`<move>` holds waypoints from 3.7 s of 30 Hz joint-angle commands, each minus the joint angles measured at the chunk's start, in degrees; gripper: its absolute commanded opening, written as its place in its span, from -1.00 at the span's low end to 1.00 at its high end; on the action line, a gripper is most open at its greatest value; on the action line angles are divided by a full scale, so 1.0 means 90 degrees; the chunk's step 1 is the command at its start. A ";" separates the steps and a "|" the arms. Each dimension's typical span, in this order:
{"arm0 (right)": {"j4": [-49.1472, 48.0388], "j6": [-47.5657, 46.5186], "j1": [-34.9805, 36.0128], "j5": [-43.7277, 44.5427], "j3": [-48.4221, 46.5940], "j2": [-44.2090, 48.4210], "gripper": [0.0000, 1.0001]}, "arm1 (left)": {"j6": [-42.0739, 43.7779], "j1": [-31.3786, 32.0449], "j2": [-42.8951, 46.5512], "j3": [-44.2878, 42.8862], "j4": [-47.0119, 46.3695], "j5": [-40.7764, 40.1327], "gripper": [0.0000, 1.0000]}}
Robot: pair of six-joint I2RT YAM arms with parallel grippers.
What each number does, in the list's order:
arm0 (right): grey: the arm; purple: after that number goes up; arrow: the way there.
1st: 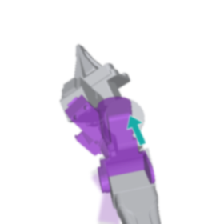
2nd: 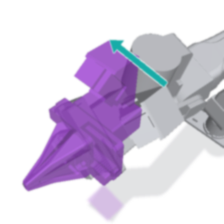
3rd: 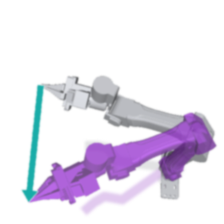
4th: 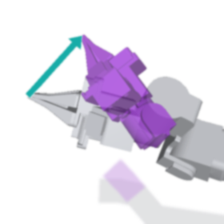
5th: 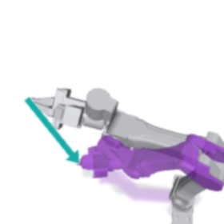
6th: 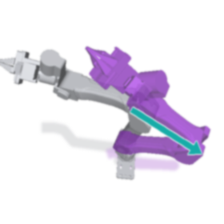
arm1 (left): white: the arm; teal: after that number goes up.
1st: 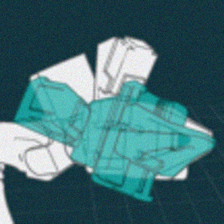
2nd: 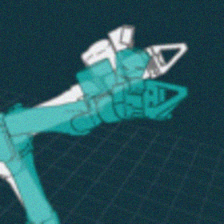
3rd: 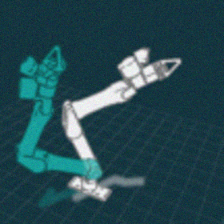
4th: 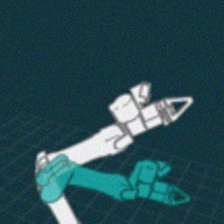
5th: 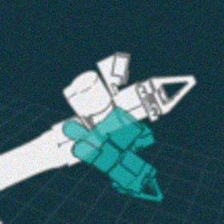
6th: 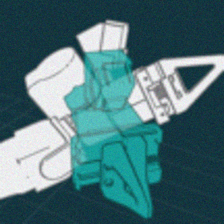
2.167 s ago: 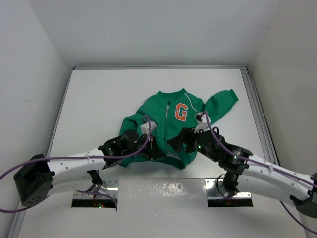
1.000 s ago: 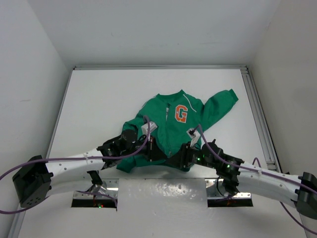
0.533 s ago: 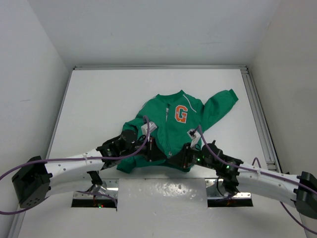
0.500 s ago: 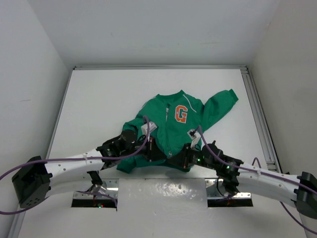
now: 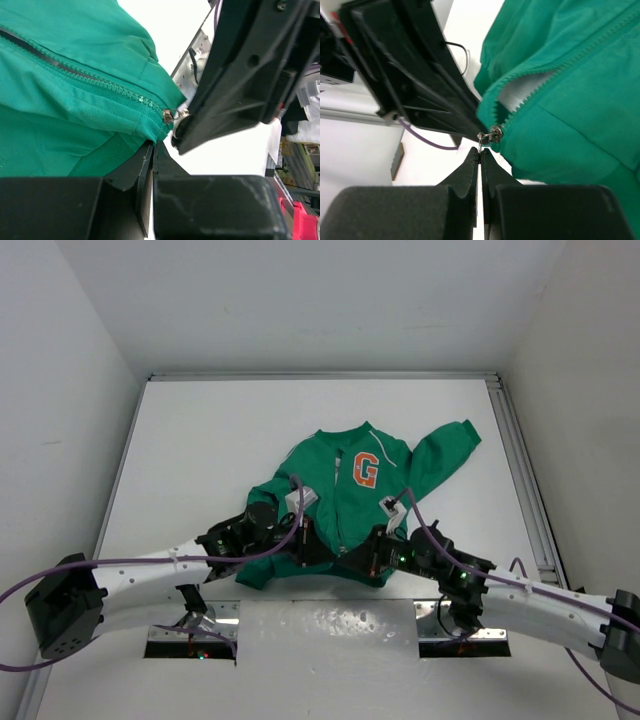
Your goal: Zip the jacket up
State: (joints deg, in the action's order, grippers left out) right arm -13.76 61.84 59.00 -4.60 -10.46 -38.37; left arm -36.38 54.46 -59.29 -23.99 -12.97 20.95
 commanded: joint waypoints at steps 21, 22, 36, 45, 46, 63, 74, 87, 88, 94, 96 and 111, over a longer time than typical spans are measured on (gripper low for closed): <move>-0.1225 0.1068 -0.0023 0.1507 -0.0557 -0.0688 -1.00 | 0.0458 0.0443 -0.0024 0.0195 0.0064 -0.0111 -1.00; -0.1302 0.1136 -0.0013 0.1546 -0.0547 -0.0678 -1.00 | 0.0468 0.0453 -0.0043 0.0185 0.0093 -0.0101 -1.00; -0.1342 0.1058 -0.0188 0.2191 -0.0859 -0.1331 -1.00 | 0.0682 0.0658 -0.0073 -0.0020 0.0346 -0.0228 -1.00; -0.1829 0.1252 -0.0306 0.2201 -0.1260 -0.1742 -1.00 | 0.0791 0.0775 -0.0141 0.0018 0.0553 -0.0569 -1.00; -0.1985 0.1292 -0.0296 0.2259 -0.1250 -0.1743 -1.00 | 0.0781 0.0795 -0.0160 0.0048 0.0524 -0.0599 -1.00; -0.2474 0.1664 -0.1263 0.1567 -0.1241 -0.2193 -1.00 | 0.0869 0.0990 -0.0259 0.0038 0.0796 -0.0989 -1.00; -0.1315 0.1596 -0.1117 0.1361 0.0185 -0.0338 -1.00 | 0.0323 0.0981 0.0697 0.0282 0.1196 -0.2001 0.31; -0.0160 0.1351 -0.1097 0.0824 0.0498 0.0348 -1.00 | -0.1104 -0.0483 0.1304 0.0604 0.2193 -0.4553 0.14; -0.0209 0.1351 -0.1107 0.0766 0.0575 0.0318 -1.00 | -0.1036 -0.0629 0.1179 0.0672 0.2135 -0.4583 0.15; -0.0639 0.1361 -0.1087 0.0531 0.0713 0.0094 -1.00 | -0.0715 -0.1295 -0.0040 0.0605 0.1134 -0.4087 -0.03; -0.0910 0.1390 -0.1077 0.0531 0.0761 -0.0013 -1.00 | -0.0665 -0.1422 -0.0539 0.0314 0.0886 -0.3969 -0.18; -0.3616 0.2366 -0.0472 0.0813 0.0089 -0.2815 -1.00 | 0.1220 -0.2320 -0.5189 -0.5703 0.1792 -0.3451 -0.64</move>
State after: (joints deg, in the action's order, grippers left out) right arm -35.18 79.68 53.71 1.10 -5.08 -59.55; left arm -30.30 34.30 -104.14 -69.56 -0.01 -12.58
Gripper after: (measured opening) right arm 0.002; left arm 0.137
